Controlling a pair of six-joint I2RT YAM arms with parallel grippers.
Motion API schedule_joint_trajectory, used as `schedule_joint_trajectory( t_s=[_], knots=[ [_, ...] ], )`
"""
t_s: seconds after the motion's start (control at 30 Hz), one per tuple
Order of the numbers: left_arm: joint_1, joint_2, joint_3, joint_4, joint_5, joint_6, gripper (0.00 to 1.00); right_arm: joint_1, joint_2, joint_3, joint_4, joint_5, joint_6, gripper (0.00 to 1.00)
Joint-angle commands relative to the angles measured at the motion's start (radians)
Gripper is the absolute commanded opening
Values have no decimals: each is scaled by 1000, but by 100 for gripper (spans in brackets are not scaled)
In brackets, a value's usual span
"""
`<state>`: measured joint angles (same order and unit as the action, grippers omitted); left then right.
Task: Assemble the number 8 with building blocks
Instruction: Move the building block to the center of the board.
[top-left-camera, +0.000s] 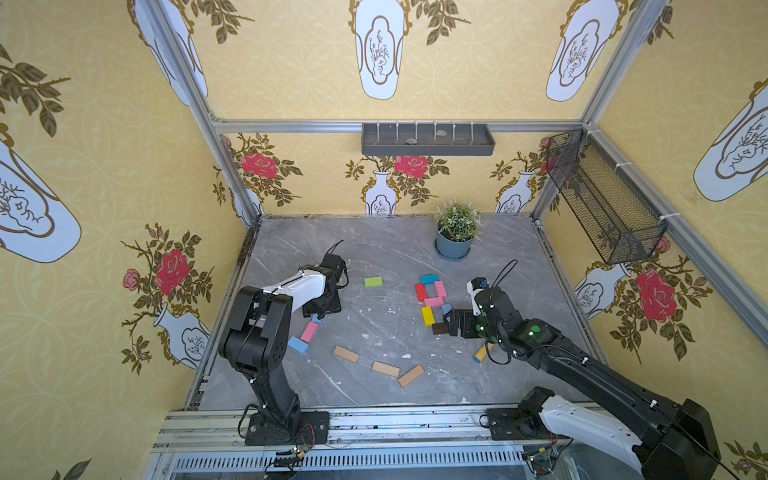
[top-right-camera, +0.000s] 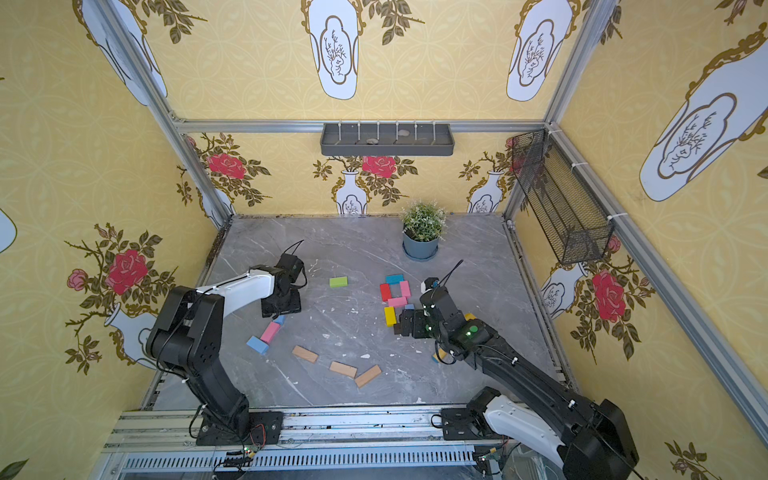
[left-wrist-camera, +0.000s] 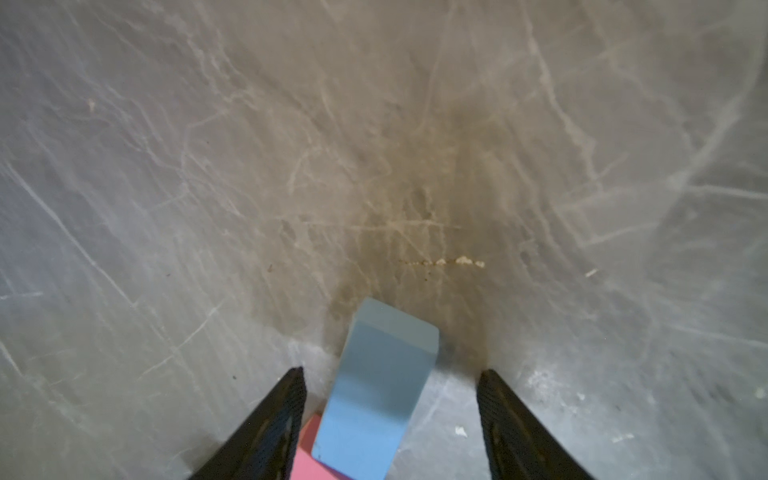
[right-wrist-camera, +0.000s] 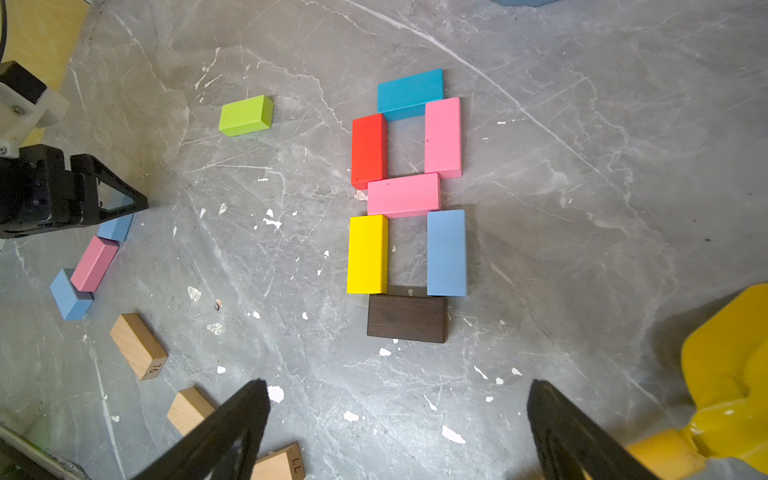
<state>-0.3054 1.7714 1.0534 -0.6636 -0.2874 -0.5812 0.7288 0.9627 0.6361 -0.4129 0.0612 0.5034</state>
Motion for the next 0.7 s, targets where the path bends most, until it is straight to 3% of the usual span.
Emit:
schedule_joint_trajectory(
  t_s=[0.0, 0.67],
  knots=[
    [9, 12, 3, 14, 20, 19, 64, 1, 4, 1, 28, 1, -3, 100],
    [12, 22, 0, 44, 98, 24, 31, 1, 28, 8, 32, -5, 1, 100]
  ],
)
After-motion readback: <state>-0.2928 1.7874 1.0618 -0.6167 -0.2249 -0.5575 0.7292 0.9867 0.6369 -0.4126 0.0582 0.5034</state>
